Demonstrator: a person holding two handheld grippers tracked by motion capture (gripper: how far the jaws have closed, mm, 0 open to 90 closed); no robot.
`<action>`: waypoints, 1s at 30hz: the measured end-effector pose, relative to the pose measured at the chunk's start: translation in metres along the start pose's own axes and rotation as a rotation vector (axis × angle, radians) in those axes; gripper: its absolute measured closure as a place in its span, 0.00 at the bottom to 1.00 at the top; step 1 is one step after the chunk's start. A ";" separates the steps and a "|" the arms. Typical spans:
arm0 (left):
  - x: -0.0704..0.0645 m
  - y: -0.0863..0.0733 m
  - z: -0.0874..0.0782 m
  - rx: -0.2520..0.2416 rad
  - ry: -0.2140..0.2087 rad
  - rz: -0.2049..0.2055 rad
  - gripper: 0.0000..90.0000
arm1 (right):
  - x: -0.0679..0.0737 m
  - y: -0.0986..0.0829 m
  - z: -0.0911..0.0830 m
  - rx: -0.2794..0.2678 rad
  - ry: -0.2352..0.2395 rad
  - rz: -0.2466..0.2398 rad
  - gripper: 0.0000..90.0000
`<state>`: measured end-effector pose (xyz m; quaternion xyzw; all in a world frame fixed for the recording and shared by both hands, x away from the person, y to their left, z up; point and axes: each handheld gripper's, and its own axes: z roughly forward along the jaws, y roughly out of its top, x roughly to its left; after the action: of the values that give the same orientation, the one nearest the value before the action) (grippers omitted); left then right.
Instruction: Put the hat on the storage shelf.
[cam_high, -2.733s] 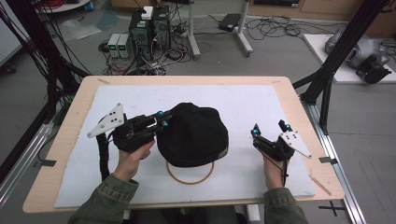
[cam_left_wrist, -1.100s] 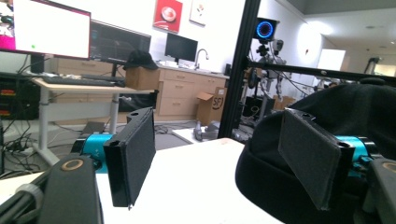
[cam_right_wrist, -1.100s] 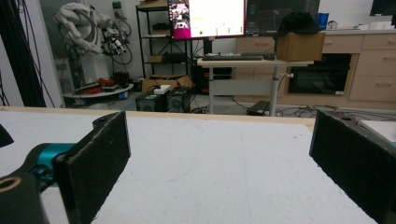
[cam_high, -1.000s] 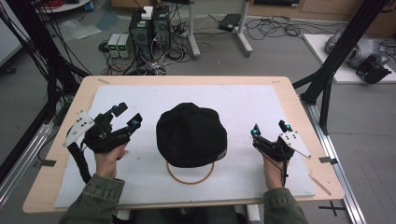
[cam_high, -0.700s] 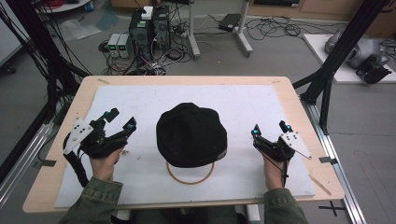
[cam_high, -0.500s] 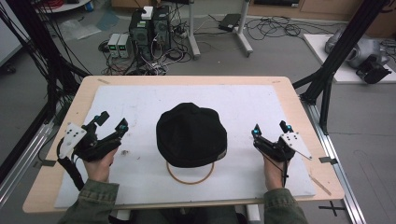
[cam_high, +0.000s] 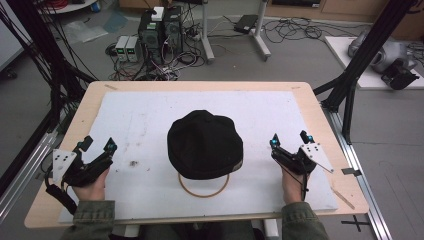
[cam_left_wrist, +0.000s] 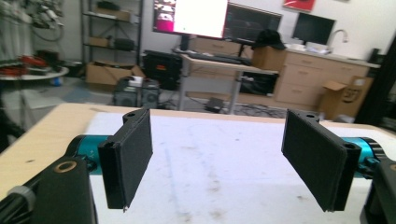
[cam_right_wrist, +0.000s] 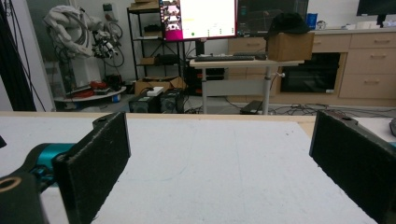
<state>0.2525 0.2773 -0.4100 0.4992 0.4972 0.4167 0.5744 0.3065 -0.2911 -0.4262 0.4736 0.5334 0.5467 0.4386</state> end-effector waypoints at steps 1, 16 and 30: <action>0.001 -0.001 -0.001 0.000 0.010 0.006 0.28 | 0.000 0.000 0.000 0.000 0.000 0.000 0.05; 0.012 -0.020 -0.008 0.021 0.102 0.034 0.28 | 0.004 -0.001 -0.004 0.001 -0.006 -0.017 0.05; 0.017 -0.030 -0.017 0.023 0.151 0.041 0.27 | -0.008 -0.012 -0.013 0.012 -0.071 0.077 0.05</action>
<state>0.2381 0.2915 -0.4425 0.4830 0.5336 0.4589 0.5209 0.2944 -0.3007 -0.4386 0.5154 0.5022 0.5427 0.4332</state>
